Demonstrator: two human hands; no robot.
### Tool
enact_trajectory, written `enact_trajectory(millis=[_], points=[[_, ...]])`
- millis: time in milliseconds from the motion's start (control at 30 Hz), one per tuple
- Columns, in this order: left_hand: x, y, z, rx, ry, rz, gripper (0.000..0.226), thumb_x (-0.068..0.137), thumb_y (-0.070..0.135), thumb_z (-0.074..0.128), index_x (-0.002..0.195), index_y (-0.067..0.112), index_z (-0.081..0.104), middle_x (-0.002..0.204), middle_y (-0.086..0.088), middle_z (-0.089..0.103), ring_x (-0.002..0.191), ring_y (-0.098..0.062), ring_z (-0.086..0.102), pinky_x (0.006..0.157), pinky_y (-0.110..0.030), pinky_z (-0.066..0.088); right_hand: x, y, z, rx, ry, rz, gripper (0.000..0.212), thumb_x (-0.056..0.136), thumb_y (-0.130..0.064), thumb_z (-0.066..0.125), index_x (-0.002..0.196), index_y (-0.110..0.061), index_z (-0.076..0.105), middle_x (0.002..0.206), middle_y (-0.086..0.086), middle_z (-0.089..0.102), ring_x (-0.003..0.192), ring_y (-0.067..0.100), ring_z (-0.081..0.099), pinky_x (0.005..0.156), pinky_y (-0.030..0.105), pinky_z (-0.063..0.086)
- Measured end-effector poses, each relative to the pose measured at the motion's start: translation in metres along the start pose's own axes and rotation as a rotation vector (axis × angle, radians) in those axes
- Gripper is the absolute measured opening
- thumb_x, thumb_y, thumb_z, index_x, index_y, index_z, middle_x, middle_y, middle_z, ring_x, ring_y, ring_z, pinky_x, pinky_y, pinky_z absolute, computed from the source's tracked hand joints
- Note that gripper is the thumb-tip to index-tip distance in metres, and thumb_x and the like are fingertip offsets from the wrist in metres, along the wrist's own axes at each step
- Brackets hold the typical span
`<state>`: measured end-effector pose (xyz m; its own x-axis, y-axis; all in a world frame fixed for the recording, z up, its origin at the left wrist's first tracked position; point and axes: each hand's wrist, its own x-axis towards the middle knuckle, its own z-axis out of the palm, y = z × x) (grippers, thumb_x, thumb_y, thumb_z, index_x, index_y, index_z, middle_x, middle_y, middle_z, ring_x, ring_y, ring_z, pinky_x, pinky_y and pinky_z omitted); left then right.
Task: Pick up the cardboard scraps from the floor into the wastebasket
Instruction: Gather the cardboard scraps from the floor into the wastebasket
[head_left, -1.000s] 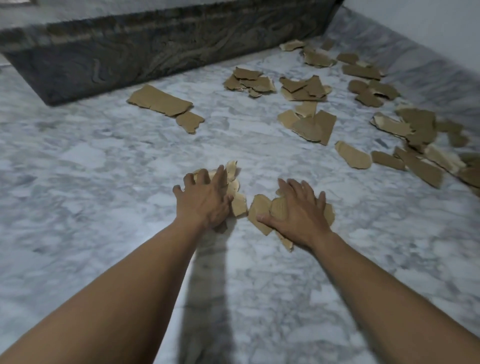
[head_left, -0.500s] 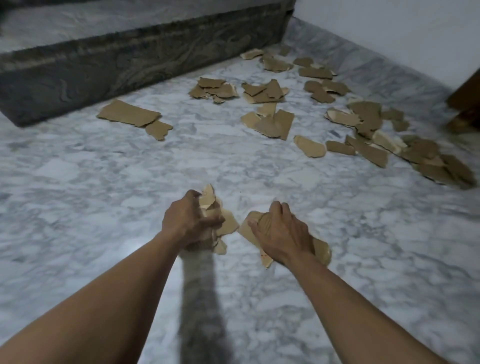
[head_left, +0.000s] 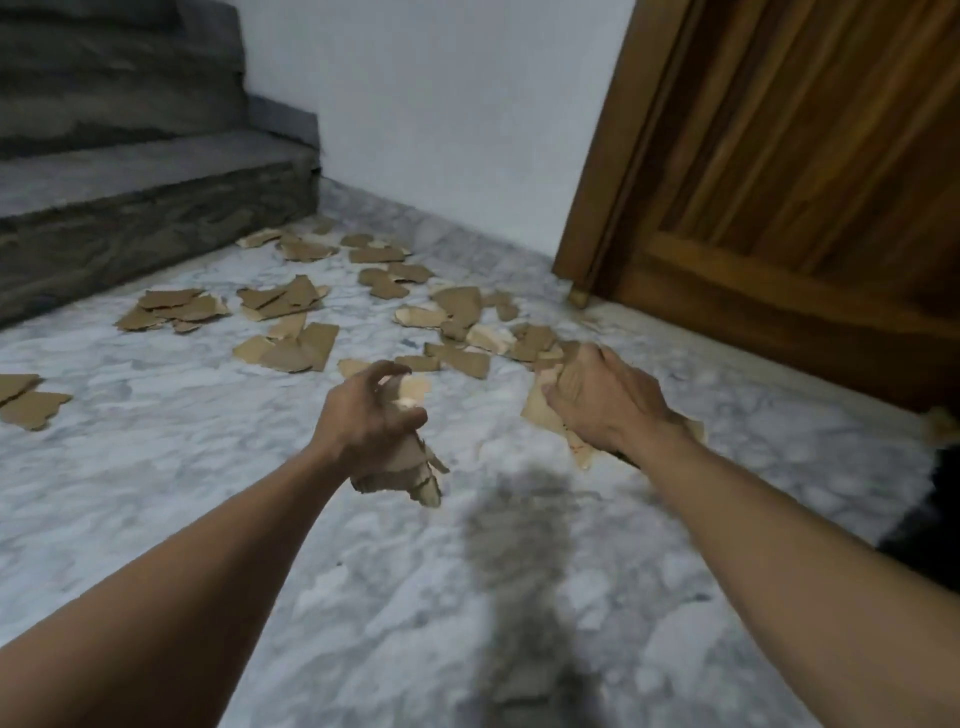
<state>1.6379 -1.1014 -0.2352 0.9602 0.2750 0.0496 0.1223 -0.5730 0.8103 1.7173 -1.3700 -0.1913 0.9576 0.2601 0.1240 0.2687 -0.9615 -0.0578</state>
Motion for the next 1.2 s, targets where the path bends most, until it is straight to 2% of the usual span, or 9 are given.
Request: enact_trajectory(millis=[133, 300, 533, 633, 767, 933, 1100, 1167, 1200], points=[[0.008, 0.131, 0.059, -0.047, -0.044, 0.192, 0.062, 0.074, 0.047, 0.071, 0.132, 0.028, 0.061, 0.115, -0.004, 0.068, 0.095, -0.022, 0.064, 0.08, -0.032, 0.053, -0.025, 0.104, -0.078, -0.039, 0.132, 0.149, 0.066, 0.091, -0.068, 0.048, 0.131, -0.015, 0.042, 0.138, 0.011, 0.051, 0.118, 0.039, 0.055, 0.084, 0.042, 0.041], [-0.002, 0.29, 0.167, -0.071, -0.164, 0.477, 0.055, 0.09, 0.044, 0.065, 0.14, 0.026, 0.055, 0.117, 0.002, 0.063, 0.092, -0.015, 0.057, 0.066, -0.017, 0.043, -0.082, 0.239, -0.142, -0.041, 0.299, 0.389, 0.072, 0.091, -0.069, 0.047, 0.138, -0.015, 0.041, 0.138, 0.015, 0.053, 0.12, 0.038, 0.055, 0.091, 0.043, 0.043], [-0.057, 0.432, 0.319, -0.055, -0.382, 0.712, 0.044, 0.089, 0.046, 0.066, 0.125, 0.021, 0.06, 0.1, 0.003, 0.064, 0.089, -0.015, 0.063, 0.057, -0.018, 0.04, -0.164, 0.391, -0.165, 0.015, 0.365, 0.643, 0.065, 0.088, -0.073, 0.048, 0.128, -0.021, 0.04, 0.123, 0.009, 0.057, 0.106, 0.035, 0.059, 0.077, 0.038, 0.041], [-0.075, 0.455, 0.376, 0.017, -0.436, 0.68, 0.053, 0.09, 0.05, 0.064, 0.132, 0.018, 0.058, 0.112, -0.006, 0.065, 0.093, -0.017, 0.057, 0.067, -0.024, 0.045, -0.189, 0.426, -0.154, 0.122, 0.355, 0.75, 0.077, 0.082, -0.077, 0.054, 0.134, -0.023, 0.036, 0.13, 0.011, 0.052, 0.115, 0.037, 0.058, 0.089, 0.043, 0.048], [-0.088, 0.455, 0.422, 0.079, -0.487, 0.589, 0.079, 0.083, 0.073, 0.056, 0.142, 0.02, 0.054, 0.136, -0.008, 0.061, 0.123, -0.029, 0.056, 0.096, -0.036, 0.05, -0.207, 0.453, -0.143, 0.563, 0.345, 0.831, 0.099, 0.074, -0.073, 0.07, 0.148, -0.025, 0.026, 0.136, 0.006, 0.04, 0.124, 0.032, 0.051, 0.1, 0.046, 0.048], [-0.083, 0.429, 0.43, 0.226, -0.369, 0.602, 0.067, 0.091, 0.048, 0.061, 0.15, 0.022, 0.044, 0.139, -0.016, 0.057, 0.125, -0.035, 0.055, 0.097, -0.039, 0.048, -0.232, 0.472, -0.144, 0.638, 0.326, 0.834, 0.107, 0.068, -0.089, 0.056, 0.152, -0.028, 0.029, 0.151, 0.005, 0.043, 0.133, 0.03, 0.048, 0.104, 0.044, 0.043], [-0.081, 0.394, 0.434, 0.307, -0.586, 0.427, 0.075, 0.097, 0.03, 0.054, 0.161, 0.023, 0.015, 0.154, -0.017, 0.041, 0.135, -0.038, 0.044, 0.101, -0.041, 0.045, -0.277, 0.487, -0.127, 0.405, 0.307, 0.884, 0.072, 0.089, -0.071, 0.049, 0.146, -0.026, 0.043, 0.149, 0.01, 0.044, 0.129, 0.033, 0.05, 0.1, 0.043, 0.045], [-0.083, 0.38, 0.436, 0.185, -0.651, 0.302, 0.075, 0.098, 0.022, 0.05, 0.16, 0.028, 0.009, 0.147, -0.012, 0.047, 0.123, -0.04, 0.055, 0.093, -0.044, 0.052, -0.294, 0.491, -0.111, 0.405, 0.205, 0.949, 0.061, 0.098, -0.053, 0.049, 0.15, -0.023, 0.039, 0.148, 0.013, 0.043, 0.128, 0.035, 0.05, 0.101, 0.046, 0.046], [-0.085, 0.375, 0.436, 0.11, -0.684, 0.239, 0.076, 0.097, 0.019, 0.049, 0.16, 0.033, 0.008, 0.142, -0.01, 0.05, 0.113, -0.04, 0.061, 0.087, -0.046, 0.057, -0.301, 0.492, -0.102, 0.468, 0.175, 0.964, 0.049, 0.101, -0.043, 0.049, 0.144, -0.02, 0.047, 0.135, 0.015, 0.054, 0.115, 0.033, 0.058, 0.092, 0.043, 0.05]])
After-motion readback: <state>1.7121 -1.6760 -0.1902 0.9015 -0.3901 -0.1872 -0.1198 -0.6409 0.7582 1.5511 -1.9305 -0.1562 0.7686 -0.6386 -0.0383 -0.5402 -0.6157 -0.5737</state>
